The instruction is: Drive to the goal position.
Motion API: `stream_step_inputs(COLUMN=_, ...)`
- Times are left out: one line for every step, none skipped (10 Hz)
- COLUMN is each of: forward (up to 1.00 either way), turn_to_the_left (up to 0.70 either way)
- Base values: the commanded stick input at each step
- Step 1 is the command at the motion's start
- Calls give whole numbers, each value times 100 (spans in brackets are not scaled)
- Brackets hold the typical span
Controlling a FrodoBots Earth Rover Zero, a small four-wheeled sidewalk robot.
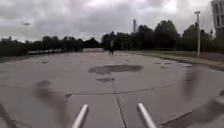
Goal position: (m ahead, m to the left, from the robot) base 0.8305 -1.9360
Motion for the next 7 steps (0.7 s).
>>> stream_step_inputs(forward=100, turn_to_the_left=0)
stream_step_inputs(forward=100, turn_to_the_left=0)
stream_step_inputs(forward=100, turn_to_the_left=0)
stream_step_inputs(forward=100, turn_to_the_left=0)
stream_step_inputs(forward=100, turn_to_the_left=0)
stream_step_inputs(forward=100, turn_to_the_left=0)
stream_step_inputs(forward=100, turn_to_the_left=0)
